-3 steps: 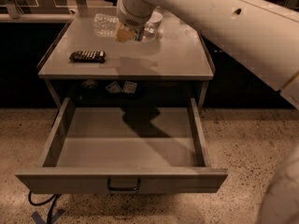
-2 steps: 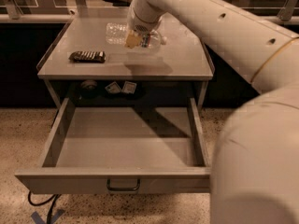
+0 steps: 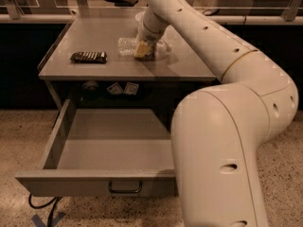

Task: Pick water bottle from top drawer and place on counter

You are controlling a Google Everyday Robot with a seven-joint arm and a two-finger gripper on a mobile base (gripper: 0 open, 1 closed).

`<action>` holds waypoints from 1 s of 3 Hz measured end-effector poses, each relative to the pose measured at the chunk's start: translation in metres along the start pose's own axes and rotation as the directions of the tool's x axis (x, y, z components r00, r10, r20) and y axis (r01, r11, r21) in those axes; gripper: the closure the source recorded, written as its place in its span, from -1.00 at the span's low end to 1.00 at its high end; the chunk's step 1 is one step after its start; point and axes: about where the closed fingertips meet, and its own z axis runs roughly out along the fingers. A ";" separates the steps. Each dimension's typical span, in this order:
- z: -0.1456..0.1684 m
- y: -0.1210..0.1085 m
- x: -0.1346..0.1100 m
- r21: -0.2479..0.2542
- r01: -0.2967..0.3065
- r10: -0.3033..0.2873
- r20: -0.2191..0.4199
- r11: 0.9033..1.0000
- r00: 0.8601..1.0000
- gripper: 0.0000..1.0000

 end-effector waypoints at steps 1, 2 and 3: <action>0.000 0.000 0.000 0.000 0.000 0.000 0.000 1.000 1.000 0.34; 0.000 0.000 0.000 0.000 0.000 0.000 0.000 1.000 1.000 -0.12; 0.000 0.000 0.000 0.000 0.000 0.000 0.000 1.000 1.000 -0.59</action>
Offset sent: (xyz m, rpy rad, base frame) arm 0.0000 0.0000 0.0000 0.0000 0.0001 -0.0001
